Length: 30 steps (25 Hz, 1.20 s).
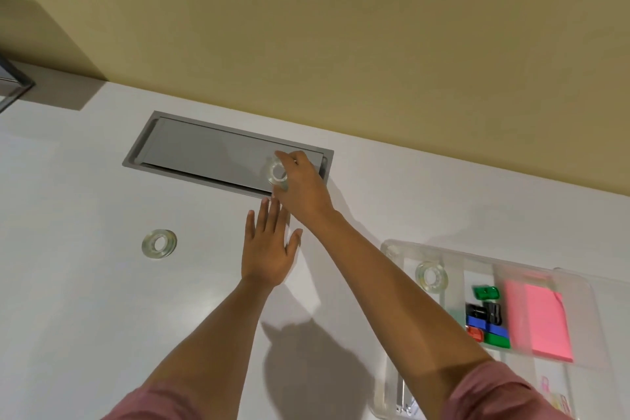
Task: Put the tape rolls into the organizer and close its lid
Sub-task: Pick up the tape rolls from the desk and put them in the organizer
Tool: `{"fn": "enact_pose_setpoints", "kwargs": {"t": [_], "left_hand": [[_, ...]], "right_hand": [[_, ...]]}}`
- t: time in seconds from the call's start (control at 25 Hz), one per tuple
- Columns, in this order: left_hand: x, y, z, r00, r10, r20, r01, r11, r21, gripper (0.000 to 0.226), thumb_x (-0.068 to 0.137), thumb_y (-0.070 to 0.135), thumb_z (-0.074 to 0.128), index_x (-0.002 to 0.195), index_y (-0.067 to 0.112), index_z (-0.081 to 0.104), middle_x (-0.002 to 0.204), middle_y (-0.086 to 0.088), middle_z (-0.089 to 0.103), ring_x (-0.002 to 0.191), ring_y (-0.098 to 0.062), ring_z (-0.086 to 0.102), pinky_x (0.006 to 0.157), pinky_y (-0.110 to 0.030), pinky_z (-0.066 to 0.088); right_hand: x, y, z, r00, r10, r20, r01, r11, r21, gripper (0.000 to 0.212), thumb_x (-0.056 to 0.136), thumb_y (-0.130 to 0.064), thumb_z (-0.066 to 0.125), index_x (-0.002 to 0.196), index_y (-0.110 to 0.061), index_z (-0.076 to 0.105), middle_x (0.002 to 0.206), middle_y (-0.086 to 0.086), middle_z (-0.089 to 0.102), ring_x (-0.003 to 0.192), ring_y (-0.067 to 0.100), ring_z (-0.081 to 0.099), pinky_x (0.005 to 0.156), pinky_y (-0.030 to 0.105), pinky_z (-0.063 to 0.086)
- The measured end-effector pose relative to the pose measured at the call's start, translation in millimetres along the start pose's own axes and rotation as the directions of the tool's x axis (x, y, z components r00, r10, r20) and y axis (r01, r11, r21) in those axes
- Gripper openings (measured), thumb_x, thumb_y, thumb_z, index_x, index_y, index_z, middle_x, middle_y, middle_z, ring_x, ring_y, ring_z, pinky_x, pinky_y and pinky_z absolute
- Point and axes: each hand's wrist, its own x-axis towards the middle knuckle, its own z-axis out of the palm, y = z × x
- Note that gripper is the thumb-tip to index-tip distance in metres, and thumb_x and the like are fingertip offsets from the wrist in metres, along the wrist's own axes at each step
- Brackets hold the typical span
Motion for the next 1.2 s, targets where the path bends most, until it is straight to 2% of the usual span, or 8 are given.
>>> {"fn": "enact_pose_setpoints", "kwargs": {"t": [0.24,0.44,0.56,0.68,0.76,0.88,1.04,1.2], "left_hand": [[-25,20,4,1.000,0.004,0.028,-0.003,1.000,-0.031,0.086,0.079,0.059,-0.028,0.150,0.018,-0.003,0.161,-0.008,-0.003,0.148,-0.025,-0.003,0.120,-0.046,0.001],[-55,25,8,0.993,-0.033,0.112,0.041,0.997,-0.070,0.079,0.081,0.058,-0.012,0.149,0.018,-0.007,0.160,-0.007,-0.011,0.148,-0.023,-0.010,0.120,-0.044,-0.004],[-72,34,6,0.988,-0.027,0.155,0.036,0.998,-0.052,0.069,0.092,0.053,0.002,0.149,0.017,-0.010,0.160,-0.008,-0.014,0.148,-0.022,-0.011,0.122,-0.044,-0.003],[-84,37,5,0.991,-0.008,0.135,0.012,0.999,-0.029,0.083,0.078,0.057,-0.011,0.150,0.017,-0.004,0.160,-0.009,-0.006,0.149,-0.024,-0.004,0.121,-0.043,0.001],[-92,39,6,0.993,0.009,0.121,-0.006,1.000,-0.030,0.089,0.072,0.056,-0.014,0.150,0.016,0.000,0.160,-0.010,-0.003,0.149,-0.026,0.000,0.120,-0.044,0.003],[-100,43,4,0.986,0.005,0.167,0.004,0.999,-0.050,0.085,0.076,0.058,-0.011,0.150,0.016,-0.004,0.160,-0.009,-0.007,0.149,-0.025,-0.004,0.120,-0.043,0.001],[-106,45,1,0.978,0.003,0.209,0.010,0.998,-0.062,0.062,0.100,0.042,0.020,0.149,0.016,-0.007,0.160,-0.009,-0.012,0.148,-0.024,-0.009,0.121,-0.043,-0.001],[-105,44,1,0.977,0.008,0.214,0.001,0.999,-0.042,0.062,0.099,0.044,0.016,0.149,0.016,-0.008,0.160,-0.009,-0.013,0.148,-0.025,-0.008,0.121,-0.043,0.000]], "right_hand": [[-79,31,-67,0.983,0.099,-0.156,-0.094,0.995,0.034,0.056,0.081,-0.013,0.069,0.132,-0.010,0.047,0.132,0.013,0.048,0.113,0.030,0.056,0.088,0.032,0.049],[-132,61,-82,0.952,0.230,-0.200,-0.212,0.971,0.109,0.056,0.080,-0.012,0.069,0.131,-0.012,0.047,0.131,0.011,0.047,0.116,0.025,0.053,0.085,0.019,0.037],[-171,77,-90,0.930,0.278,-0.242,-0.248,0.958,0.146,0.055,0.079,-0.009,0.068,0.131,-0.010,0.049,0.130,0.012,0.048,0.117,0.024,0.052,0.087,0.018,0.035],[-199,92,-95,0.910,0.308,-0.277,-0.280,0.950,0.135,0.054,0.077,-0.007,0.070,0.128,-0.009,0.050,0.127,0.012,0.050,0.113,0.023,0.052,0.087,0.021,0.040],[-214,99,-96,0.904,0.314,-0.289,-0.304,0.949,0.078,0.053,0.076,-0.006,0.067,0.127,-0.009,0.050,0.127,0.012,0.049,0.108,0.024,0.054,0.080,0.026,0.047],[-227,107,-96,0.920,0.326,-0.218,-0.354,0.930,-0.102,0.056,0.078,-0.002,0.063,0.131,-0.008,0.046,0.132,0.014,0.044,0.103,0.031,0.058,0.068,0.027,0.045],[-232,115,-93,0.953,0.283,-0.111,-0.303,0.865,-0.399,0.052,0.078,-0.001,0.060,0.128,-0.005,0.048,0.128,0.015,0.051,0.112,0.033,0.051,0.088,0.037,0.042],[-230,120,-93,0.956,0.290,-0.038,-0.252,0.750,-0.611,0.044,0.080,0.000,0.053,0.124,-0.008,0.046,0.125,0.011,0.052,0.115,0.030,0.046,0.097,0.035,0.035]]}}
